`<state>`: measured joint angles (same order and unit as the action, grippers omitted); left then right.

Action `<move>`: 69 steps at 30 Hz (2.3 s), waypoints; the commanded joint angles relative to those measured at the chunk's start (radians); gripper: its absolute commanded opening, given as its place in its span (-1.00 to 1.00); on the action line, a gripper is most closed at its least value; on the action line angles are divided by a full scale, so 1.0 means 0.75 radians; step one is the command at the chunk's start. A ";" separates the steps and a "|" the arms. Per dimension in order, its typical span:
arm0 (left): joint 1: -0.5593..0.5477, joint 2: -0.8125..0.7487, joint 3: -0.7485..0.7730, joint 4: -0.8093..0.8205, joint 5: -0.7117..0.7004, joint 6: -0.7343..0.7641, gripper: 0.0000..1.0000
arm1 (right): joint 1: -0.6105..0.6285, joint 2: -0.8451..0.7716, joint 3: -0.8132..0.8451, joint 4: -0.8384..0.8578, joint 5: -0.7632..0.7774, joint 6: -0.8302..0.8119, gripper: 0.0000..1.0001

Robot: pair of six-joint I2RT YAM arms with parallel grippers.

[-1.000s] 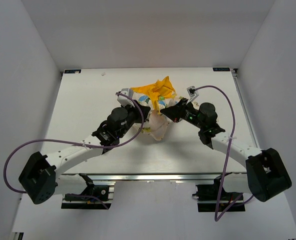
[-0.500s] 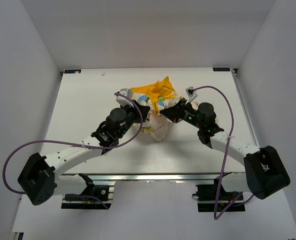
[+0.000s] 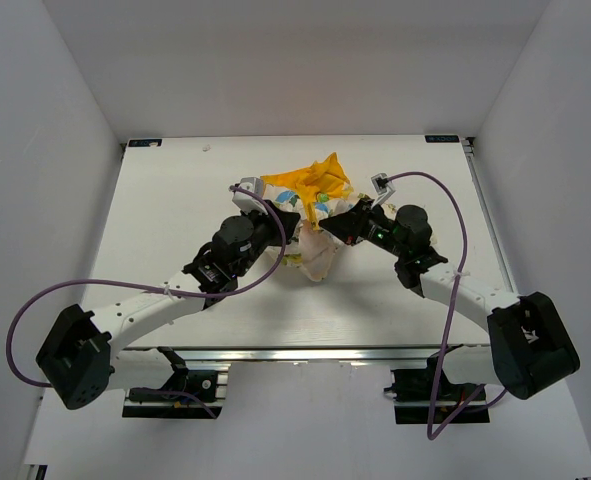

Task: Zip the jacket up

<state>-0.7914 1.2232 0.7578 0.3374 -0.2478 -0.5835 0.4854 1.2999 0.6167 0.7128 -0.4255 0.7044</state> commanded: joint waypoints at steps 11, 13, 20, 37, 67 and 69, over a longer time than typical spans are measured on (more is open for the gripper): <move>0.002 0.014 -0.027 0.057 0.032 -0.001 -1.00 | -0.001 -0.048 0.055 0.052 -0.026 0.022 -1.00; 0.002 0.009 -0.029 0.061 0.036 -0.001 -1.00 | -0.003 -0.046 0.057 0.054 -0.028 0.024 -1.00; 0.004 0.007 -0.035 0.078 0.052 -0.005 -1.00 | -0.001 -0.032 0.070 0.052 -0.024 0.030 -1.00; 0.002 0.003 -0.039 0.096 0.095 -0.016 -1.00 | -0.001 0.011 0.084 0.074 -0.022 0.041 -1.00; 0.002 -0.036 -0.033 0.049 0.062 -0.014 -1.00 | -0.003 -0.058 0.047 -0.020 -0.020 -0.027 -1.00; 0.002 -0.032 -0.033 0.049 0.066 -0.014 -1.00 | -0.001 -0.066 0.041 0.003 -0.016 -0.021 -1.00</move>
<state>-0.7914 1.2247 0.7265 0.3660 -0.2020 -0.5957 0.4854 1.2739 0.6338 0.6334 -0.4267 0.6796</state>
